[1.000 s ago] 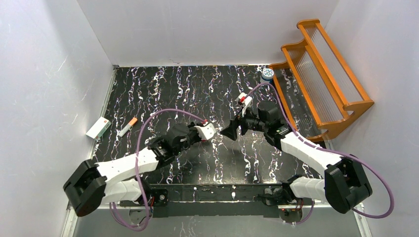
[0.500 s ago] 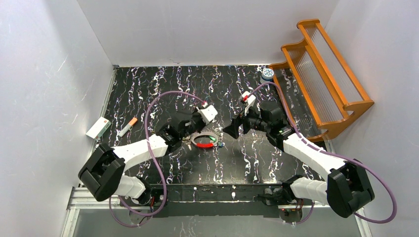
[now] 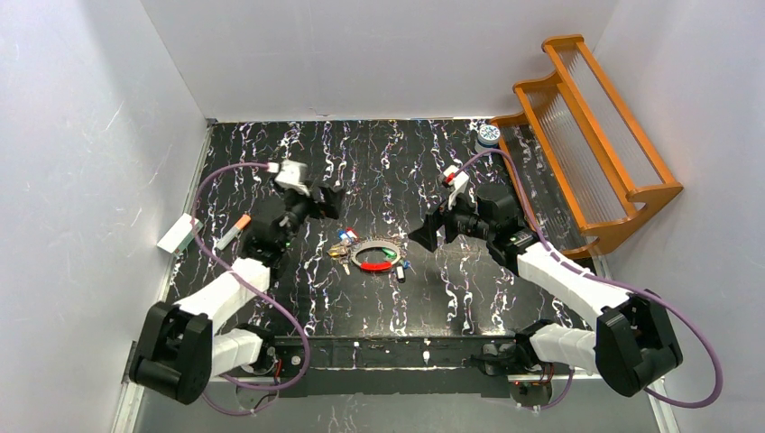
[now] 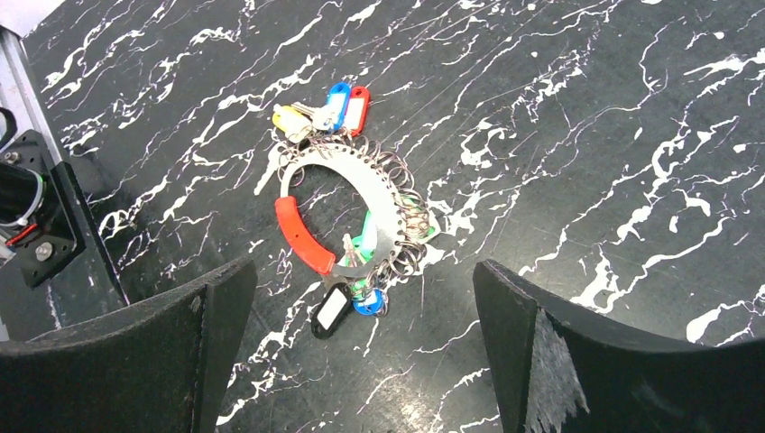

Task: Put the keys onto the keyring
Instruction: Place the keyring at the center of the board, then reset both arms

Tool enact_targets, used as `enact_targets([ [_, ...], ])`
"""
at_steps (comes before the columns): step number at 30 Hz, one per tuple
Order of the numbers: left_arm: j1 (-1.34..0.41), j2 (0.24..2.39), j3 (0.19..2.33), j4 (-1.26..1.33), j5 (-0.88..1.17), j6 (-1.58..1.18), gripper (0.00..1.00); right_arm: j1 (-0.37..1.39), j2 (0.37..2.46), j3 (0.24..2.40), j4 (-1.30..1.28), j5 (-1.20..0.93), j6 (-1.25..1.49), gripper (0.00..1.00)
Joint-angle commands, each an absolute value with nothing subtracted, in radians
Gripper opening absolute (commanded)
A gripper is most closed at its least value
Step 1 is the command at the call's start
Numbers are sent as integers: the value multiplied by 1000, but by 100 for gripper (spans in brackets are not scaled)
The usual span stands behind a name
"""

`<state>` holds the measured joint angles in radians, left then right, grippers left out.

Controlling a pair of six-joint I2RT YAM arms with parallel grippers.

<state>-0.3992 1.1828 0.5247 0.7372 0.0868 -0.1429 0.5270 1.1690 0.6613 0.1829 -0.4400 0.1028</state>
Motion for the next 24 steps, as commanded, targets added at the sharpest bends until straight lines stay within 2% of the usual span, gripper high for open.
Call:
enact_targets([
  [1,-273,1070,450,794,72,-346,98,512,1183,667,225,-437,113,99],
  [7,-170,951,353,714,47,-361,98,484,1203,674,232,-426,123,99],
  [12,-167,923,308,630,-121,-326,98,430,1221,669,262,-363,123,99],
  [17,-167,963,259,623,-351,-309,98,328,1250,636,278,-297,118,99],
  [24,-167,1108,271,674,-453,-151,98,218,1208,523,276,-65,54,99],
])
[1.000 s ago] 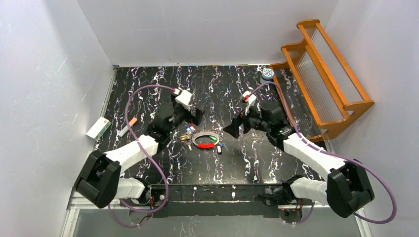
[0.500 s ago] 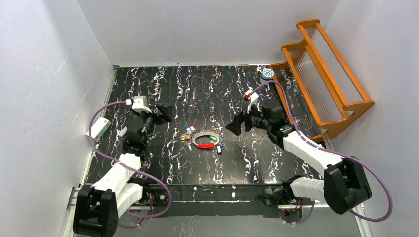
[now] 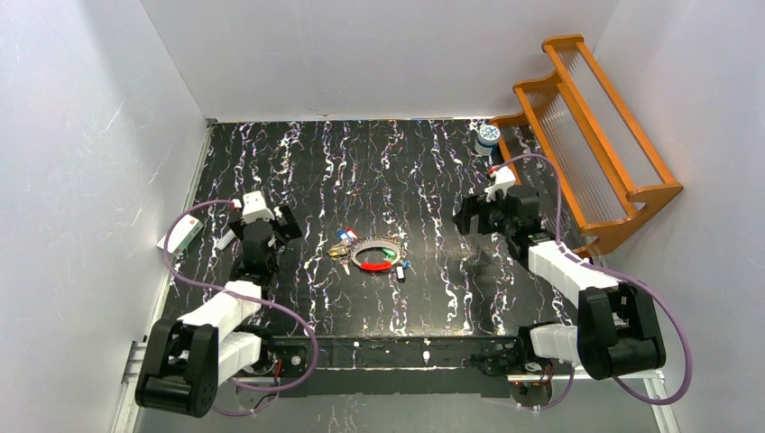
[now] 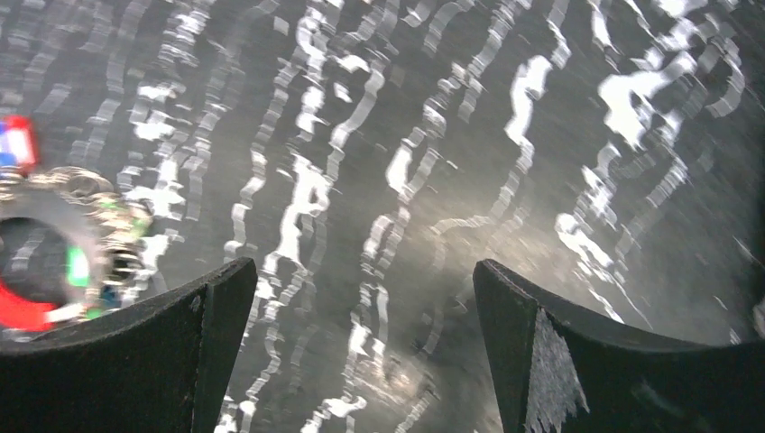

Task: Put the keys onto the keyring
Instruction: Reset both arms

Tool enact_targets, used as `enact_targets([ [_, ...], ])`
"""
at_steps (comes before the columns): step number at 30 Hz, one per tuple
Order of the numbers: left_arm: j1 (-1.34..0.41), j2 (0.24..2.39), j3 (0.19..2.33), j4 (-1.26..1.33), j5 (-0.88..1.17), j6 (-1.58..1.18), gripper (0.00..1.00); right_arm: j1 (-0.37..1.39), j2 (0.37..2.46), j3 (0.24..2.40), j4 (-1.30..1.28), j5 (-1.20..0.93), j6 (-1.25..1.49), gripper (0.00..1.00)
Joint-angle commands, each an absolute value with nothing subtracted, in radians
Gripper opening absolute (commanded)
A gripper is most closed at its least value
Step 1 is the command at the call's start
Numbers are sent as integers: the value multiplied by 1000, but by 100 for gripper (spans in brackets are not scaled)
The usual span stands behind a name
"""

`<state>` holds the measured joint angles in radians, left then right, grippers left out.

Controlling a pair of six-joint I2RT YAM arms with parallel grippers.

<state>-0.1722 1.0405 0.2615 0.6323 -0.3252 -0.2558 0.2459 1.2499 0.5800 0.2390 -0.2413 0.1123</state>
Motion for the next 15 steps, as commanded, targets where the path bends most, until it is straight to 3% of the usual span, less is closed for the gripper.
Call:
enact_targets([
  [1,-167,1155,274,686,-460,-133,98,216,1197,499,297,-18,36,99],
  [7,-168,1399,283,859,-502,-112,98,203,1187,357,450,138,36,99],
  [15,-169,1583,269,1147,-445,-9,98,173,1248,266,692,143,18,99],
])
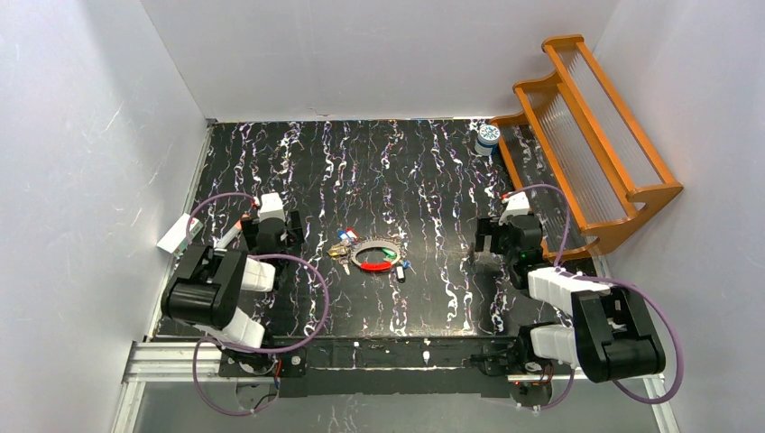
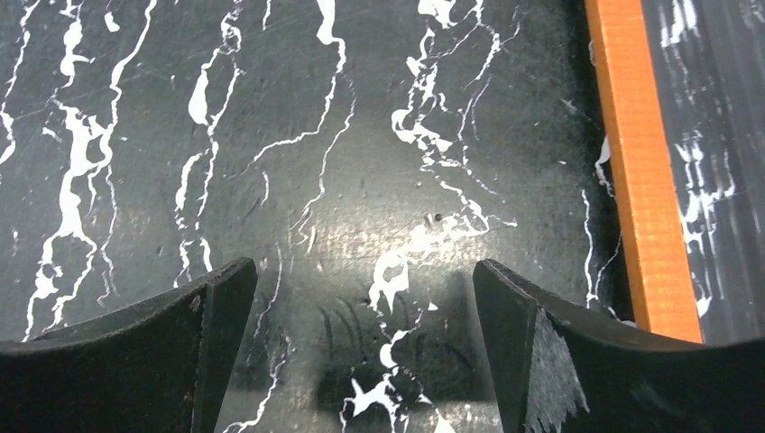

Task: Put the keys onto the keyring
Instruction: Reset both arms

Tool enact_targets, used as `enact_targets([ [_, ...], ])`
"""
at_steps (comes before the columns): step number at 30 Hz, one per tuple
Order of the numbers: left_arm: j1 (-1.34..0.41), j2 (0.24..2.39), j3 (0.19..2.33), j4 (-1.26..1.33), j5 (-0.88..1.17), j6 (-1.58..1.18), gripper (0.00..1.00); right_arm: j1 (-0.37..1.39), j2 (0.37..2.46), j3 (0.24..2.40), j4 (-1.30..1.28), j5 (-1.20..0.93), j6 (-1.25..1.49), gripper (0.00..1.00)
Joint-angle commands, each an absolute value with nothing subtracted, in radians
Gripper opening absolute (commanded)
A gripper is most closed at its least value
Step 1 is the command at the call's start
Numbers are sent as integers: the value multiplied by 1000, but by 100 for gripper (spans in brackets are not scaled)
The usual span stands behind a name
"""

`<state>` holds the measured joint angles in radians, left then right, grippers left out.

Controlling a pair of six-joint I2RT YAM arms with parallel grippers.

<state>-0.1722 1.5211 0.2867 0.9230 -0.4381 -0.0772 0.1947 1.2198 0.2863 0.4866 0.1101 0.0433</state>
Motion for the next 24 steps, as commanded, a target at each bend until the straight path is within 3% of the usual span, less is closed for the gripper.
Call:
enact_targets([
  [1,-169,1617,246,1214,-440,-6,98,167,1256,259,713,136,20,99],
  [3,-170,1692,207,1379,-390,42,98,153,1270,250,753,118,21,99],
  [16,-169,1676,227,1312,-370,34,98,103,1439,265,1026,63,-29,99],
  [21,-169,1675,228,1310,-368,33,98,35,1594,215,1286,28,19,99],
  [24,-169,1675,229,1309,-367,34,98,28,1590,266,1169,29,25,99],
])
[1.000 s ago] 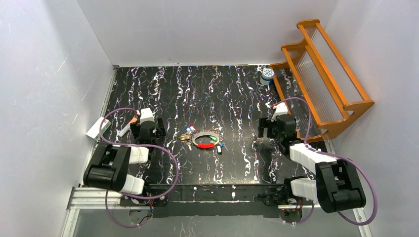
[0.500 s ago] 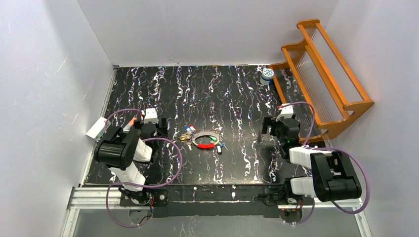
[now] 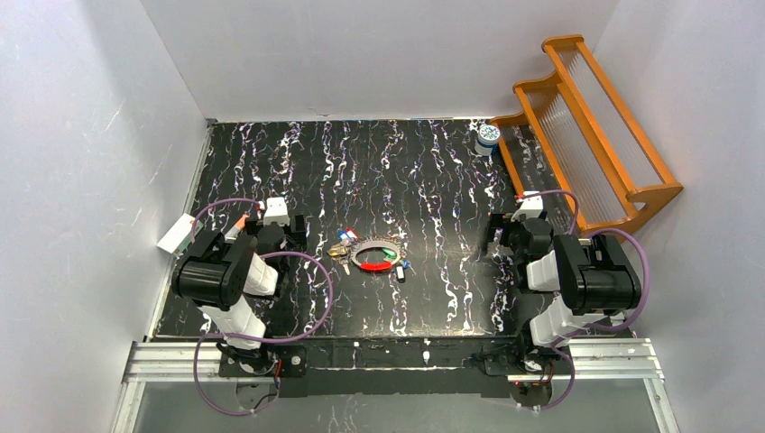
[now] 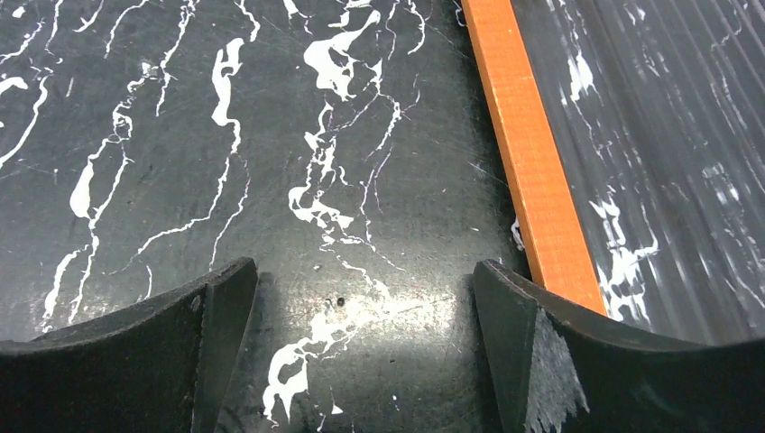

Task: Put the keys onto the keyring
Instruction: Reset both arms

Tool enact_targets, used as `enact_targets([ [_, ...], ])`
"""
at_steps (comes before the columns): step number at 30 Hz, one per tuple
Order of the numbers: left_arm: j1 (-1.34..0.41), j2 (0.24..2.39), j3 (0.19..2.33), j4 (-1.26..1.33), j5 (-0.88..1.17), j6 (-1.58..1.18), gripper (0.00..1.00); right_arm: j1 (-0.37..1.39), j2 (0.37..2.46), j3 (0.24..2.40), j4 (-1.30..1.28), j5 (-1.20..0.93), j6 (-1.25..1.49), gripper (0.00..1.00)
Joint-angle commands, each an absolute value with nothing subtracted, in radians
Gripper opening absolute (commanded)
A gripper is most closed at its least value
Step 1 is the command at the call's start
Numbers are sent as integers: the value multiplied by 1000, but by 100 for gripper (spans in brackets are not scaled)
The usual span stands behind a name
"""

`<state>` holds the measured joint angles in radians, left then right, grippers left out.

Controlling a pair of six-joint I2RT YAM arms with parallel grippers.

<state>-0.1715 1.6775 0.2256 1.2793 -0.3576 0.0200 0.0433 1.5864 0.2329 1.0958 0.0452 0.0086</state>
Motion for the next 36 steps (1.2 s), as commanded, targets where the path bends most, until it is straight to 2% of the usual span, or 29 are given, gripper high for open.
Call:
enact_targets([
  [1,-169,1675,229,1309,-368,33,98,22,1600,266,1188,31,33,99],
  [15,-169,1675,229,1307,-367,33,98,20,1597,251,1207,77,51,99],
  [19,-169,1675,230,1307,-367,32,98,20,1599,250,1218,173,90,99],
  [36,-169,1675,232,1304,-365,33,99,21,1596,247,1221,164,83,99],
])
